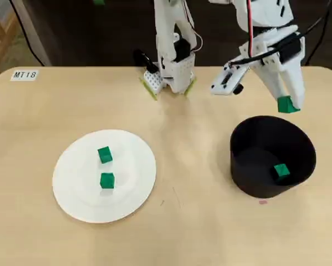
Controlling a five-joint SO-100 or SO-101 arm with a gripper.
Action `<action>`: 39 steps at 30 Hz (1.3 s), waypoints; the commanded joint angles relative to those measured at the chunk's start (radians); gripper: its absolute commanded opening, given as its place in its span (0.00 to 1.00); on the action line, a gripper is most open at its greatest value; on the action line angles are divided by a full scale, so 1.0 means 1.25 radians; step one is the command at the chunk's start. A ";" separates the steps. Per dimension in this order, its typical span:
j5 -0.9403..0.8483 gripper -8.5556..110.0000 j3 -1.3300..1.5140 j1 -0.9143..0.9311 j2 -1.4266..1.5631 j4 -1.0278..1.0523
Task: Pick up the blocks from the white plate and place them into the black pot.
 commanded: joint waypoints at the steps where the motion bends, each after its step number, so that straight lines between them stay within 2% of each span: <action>1: -0.010 0.05 0.040 -0.001 -0.010 -0.085; 10: -0.026 0.05 0.038 0.037 -0.096 -0.187; 14: -0.055 0.24 0.040 0.052 -0.092 -0.182; 17: -0.061 0.30 0.040 0.064 -0.088 -0.175; 22: -0.071 0.29 0.036 0.085 -0.080 -0.160; 23: -0.076 0.26 0.029 0.092 -0.079 -0.152; 25: -0.087 0.14 0.018 0.123 -0.056 -0.121; 26: -0.094 0.08 0.006 0.150 -0.043 -0.093; 27: -0.112 0.05 -0.020 0.184 -0.031 -0.047; 34: -0.306 0.05 -0.259 0.568 -0.036 0.268; 37: -0.385 0.05 -0.232 0.744 -0.064 0.310; 39: -0.407 0.05 -0.121 0.811 -0.037 0.229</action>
